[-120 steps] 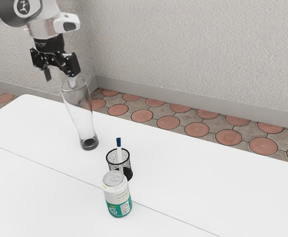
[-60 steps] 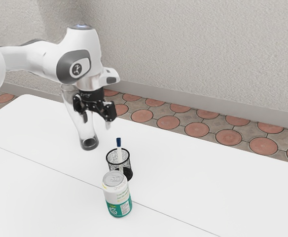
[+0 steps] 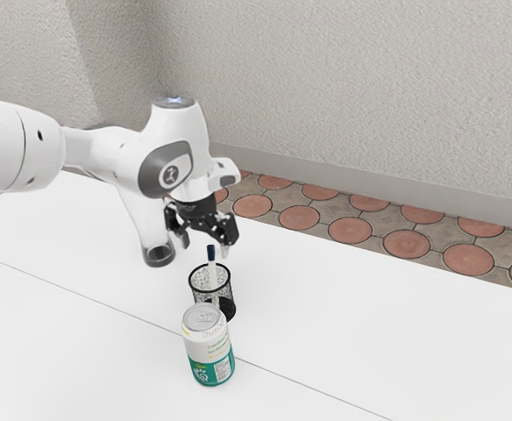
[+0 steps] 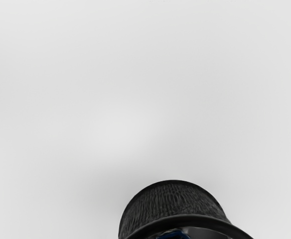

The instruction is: Take the marker out of the pen holder and place it to the left of the pen holder.

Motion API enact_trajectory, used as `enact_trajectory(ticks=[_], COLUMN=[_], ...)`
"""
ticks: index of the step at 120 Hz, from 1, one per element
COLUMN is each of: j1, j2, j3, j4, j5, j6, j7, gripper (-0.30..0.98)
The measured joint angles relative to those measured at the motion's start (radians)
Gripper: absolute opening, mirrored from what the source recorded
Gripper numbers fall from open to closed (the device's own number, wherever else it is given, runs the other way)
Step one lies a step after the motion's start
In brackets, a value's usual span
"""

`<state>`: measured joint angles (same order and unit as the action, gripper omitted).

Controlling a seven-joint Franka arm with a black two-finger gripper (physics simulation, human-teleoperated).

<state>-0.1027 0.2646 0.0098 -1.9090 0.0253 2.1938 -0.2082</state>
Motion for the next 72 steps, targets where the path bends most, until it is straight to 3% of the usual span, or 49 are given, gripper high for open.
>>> enact_trajectory(ticks=[24, 49, 72], j1=[0.001, -0.001, -0.003], j2=[0.027, 0.021, 0.016], j3=[0.0, 0.001, 0.001], j4=[0.0, -0.002, -0.027], j5=[-0.002, 0.005, 0.005], j6=[0.043, 0.06, 0.067], j7=[-0.013, -0.022, -0.029], gripper=[0.68, 0.24, 0.06])
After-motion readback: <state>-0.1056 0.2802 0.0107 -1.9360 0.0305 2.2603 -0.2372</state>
